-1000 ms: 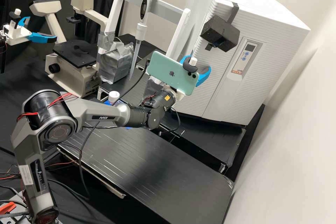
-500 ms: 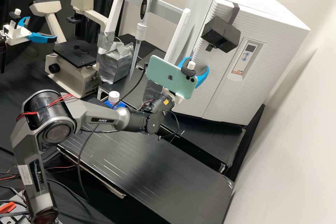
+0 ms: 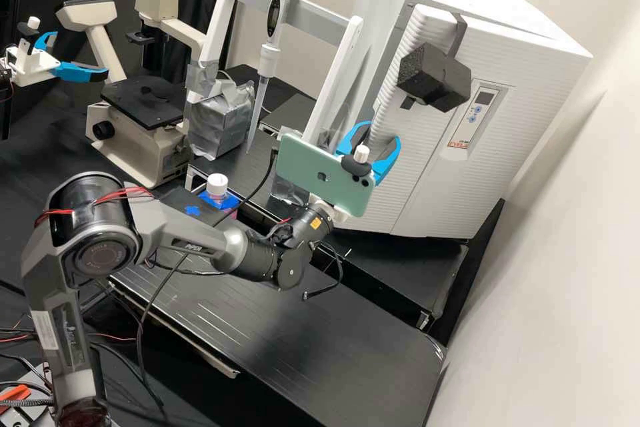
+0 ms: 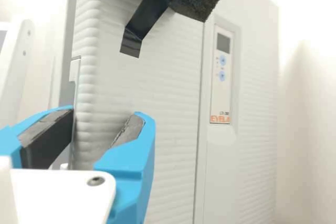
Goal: Open the door
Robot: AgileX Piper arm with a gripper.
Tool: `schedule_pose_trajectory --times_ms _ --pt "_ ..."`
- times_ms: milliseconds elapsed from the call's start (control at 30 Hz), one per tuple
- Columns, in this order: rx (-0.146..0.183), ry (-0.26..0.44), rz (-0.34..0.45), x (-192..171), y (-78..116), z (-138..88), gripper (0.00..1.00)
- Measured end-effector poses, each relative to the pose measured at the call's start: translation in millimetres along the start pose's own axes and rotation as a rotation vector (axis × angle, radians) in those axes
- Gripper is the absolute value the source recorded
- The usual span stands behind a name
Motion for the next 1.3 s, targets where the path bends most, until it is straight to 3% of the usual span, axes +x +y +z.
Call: schedule_pose_trajectory --times_ms 167,467,733,767,867,1000,1133,1233,1300 --pt "0.035 -0.028 0.068 -29 2.5 17 0.00" --pt "0.097 -0.150 0.242 -61 13.7 35 0.00" --pt "0.092 -0.139 0.231 -62 12.3 34 0.00" --pt "0.092 -0.140 0.231 -63 11.9 33 1.00" --pt "0.087 -0.150 0.232 -69 11.9 32 1.00" --pt "0.035 -0.195 0.225 -99 16.7 27 1.00" --pt "-0.012 -0.259 0.293 -135 16.9 6 1.00" --pt "-0.038 -0.211 0.345 -153 9.1 -21 1.00" --pt "-0.050 -0.119 0.339 -162 -4.3 -46 1.00"
